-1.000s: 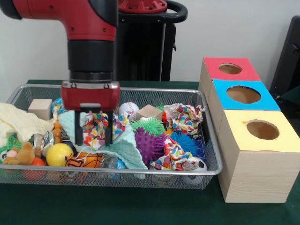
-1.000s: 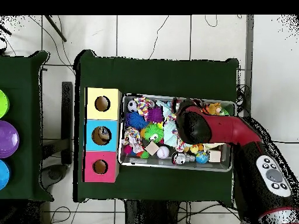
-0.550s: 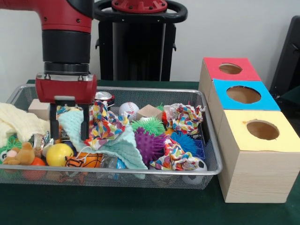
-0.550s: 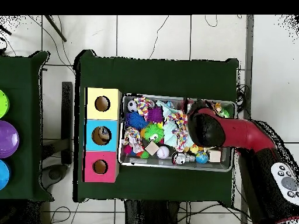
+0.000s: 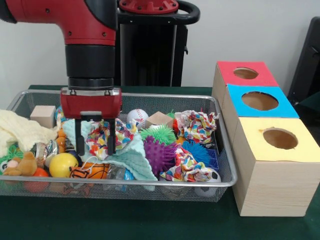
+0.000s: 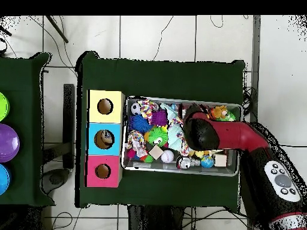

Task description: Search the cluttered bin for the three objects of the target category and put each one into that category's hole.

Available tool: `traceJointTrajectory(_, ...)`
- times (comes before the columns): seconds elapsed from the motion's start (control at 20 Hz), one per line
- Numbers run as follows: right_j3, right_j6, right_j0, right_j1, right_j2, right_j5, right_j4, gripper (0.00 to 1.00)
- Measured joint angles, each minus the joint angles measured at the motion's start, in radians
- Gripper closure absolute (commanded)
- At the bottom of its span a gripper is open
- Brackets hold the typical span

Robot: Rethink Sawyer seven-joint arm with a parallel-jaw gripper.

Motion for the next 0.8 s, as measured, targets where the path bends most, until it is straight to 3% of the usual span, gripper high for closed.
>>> traceJointTrajectory(0.35,0.002,0.000,0.010,0.028,0.000,-0.007,-0.027,0.00)
traceJointTrajectory(0.8,-0.010,0.000,-0.038,0.134,0.021,-0.028,-0.060,0.00)
